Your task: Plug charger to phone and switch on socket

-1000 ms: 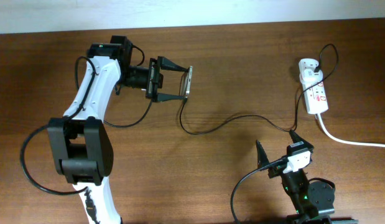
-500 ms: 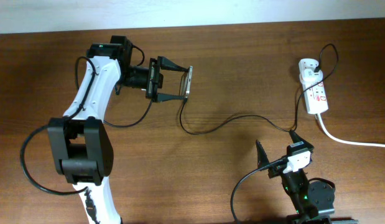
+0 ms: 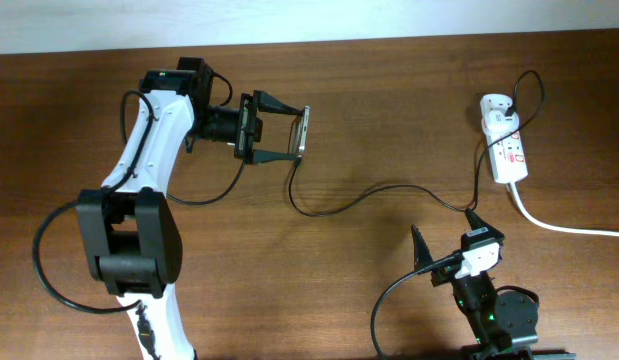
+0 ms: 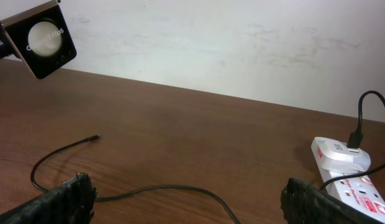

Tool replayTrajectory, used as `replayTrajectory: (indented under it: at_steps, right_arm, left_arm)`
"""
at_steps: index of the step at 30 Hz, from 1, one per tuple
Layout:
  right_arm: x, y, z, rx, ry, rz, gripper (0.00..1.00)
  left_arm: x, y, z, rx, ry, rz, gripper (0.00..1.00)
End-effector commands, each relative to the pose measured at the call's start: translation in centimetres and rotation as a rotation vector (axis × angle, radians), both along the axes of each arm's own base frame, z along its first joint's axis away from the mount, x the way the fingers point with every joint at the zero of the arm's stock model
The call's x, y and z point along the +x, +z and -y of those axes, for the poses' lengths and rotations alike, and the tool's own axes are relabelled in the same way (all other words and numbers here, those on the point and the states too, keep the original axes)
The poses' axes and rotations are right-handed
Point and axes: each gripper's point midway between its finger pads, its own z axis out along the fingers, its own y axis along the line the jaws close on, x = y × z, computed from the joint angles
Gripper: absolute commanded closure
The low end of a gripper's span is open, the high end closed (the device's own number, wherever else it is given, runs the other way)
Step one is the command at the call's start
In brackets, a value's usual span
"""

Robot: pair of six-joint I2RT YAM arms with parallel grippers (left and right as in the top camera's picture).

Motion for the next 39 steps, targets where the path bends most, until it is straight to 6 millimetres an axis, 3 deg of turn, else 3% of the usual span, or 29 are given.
replayTrajectory:
  at_steps: [1, 29, 39]
  right_arm:
    - [-0.05, -0.26, -0.15, -0.006, 0.01, -0.002, 0.01]
    - [-0.05, -0.26, -0.16, -0.006, 0.011, -0.002, 0.01]
    - [-0.05, -0.26, -0.15, -0.006, 0.01, -0.002, 0.01]
  left_arm:
    - [0.42, 1.2, -0.08, -0.044, 0.01, -0.003, 1.0]
    - [0.43, 1.19, -0.08, -0.044, 0.01, -0.002, 1.0]
    - [0.42, 0.22, -0.25, 0.013, 0.009, 0.004, 1.0]
